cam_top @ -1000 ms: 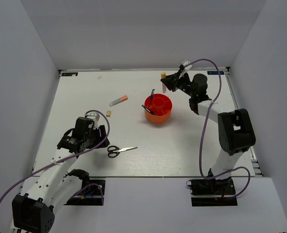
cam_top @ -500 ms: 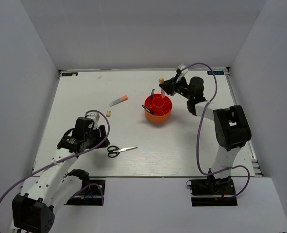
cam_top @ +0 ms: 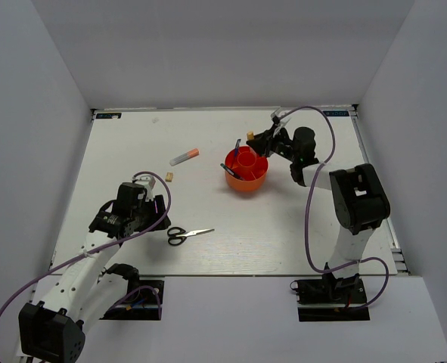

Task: Sort the stationery into containers
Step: Place the pen in the storage box, then pick up the pen from the center of the board.

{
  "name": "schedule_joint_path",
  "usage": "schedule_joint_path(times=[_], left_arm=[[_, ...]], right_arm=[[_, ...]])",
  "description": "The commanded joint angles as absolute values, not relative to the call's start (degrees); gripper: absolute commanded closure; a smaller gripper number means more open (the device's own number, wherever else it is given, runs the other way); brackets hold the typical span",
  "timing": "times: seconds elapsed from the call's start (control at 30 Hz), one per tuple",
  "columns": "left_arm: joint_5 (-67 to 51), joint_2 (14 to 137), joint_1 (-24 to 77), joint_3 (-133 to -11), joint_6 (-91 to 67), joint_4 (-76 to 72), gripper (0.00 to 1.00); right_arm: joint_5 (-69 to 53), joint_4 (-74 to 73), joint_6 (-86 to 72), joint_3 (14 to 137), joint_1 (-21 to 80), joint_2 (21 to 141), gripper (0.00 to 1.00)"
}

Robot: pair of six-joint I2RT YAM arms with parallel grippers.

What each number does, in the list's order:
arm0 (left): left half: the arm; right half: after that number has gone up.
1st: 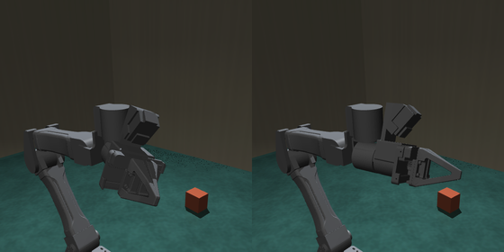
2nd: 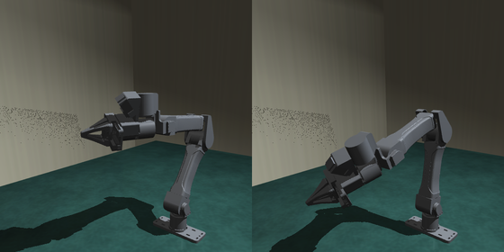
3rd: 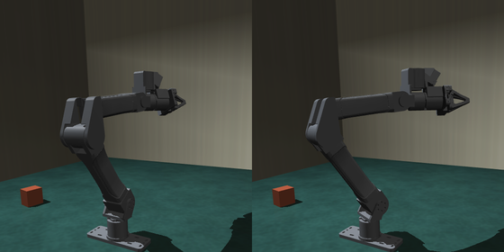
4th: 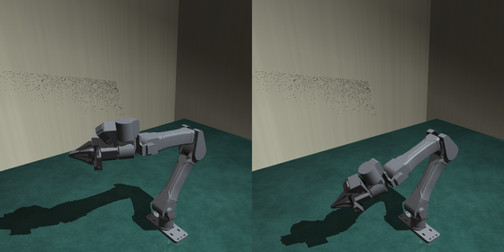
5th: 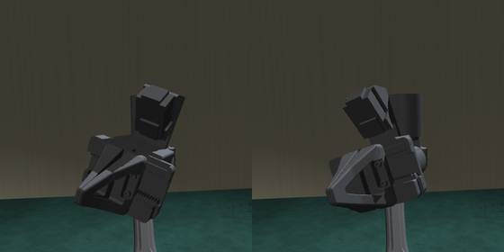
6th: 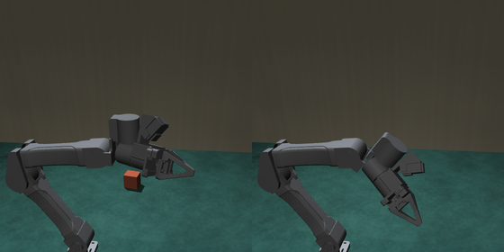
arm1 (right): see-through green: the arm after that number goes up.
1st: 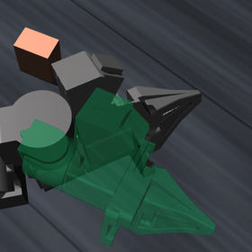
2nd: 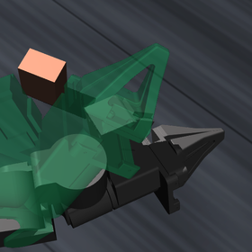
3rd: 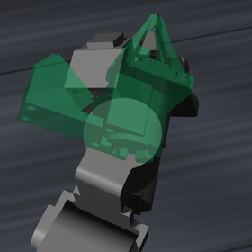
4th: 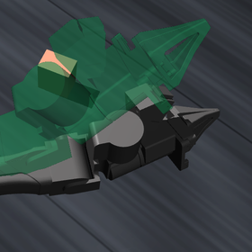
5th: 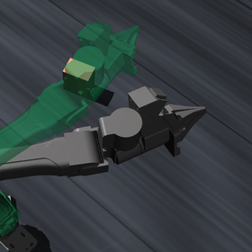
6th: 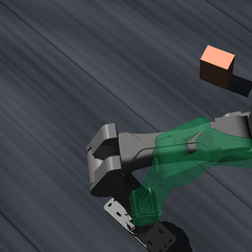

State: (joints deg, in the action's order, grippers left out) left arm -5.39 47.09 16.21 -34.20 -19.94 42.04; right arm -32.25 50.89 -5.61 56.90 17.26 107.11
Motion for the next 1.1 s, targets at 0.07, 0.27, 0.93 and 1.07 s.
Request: schedule_joint_path(times=[0.07,0.27,0.93,1.07], left_arm=[[-5.36,46.76,15.82,-35.07,-19.42,41.92,0.31],[-5.36,46.58,15.82,-35.16,-19.51,41.92,0.31],[-3.16,75.83,15.82,-59.66,-13.48,37.53,0.32],[-3.25,94.24,15.91,-73.81,-7.74,38.40,0.28]], right_arm=[[-33.49,54.93,-5.36,56.34,17.58,106.79,0.54],[-33.84,54.93,-5.54,56.08,17.40,105.21,0.48],[-46.31,-23.37,10.01,76.30,15.12,89.07,0.23],[-49.92,-32.41,18.62,70.85,14.85,81.66,0.77]])
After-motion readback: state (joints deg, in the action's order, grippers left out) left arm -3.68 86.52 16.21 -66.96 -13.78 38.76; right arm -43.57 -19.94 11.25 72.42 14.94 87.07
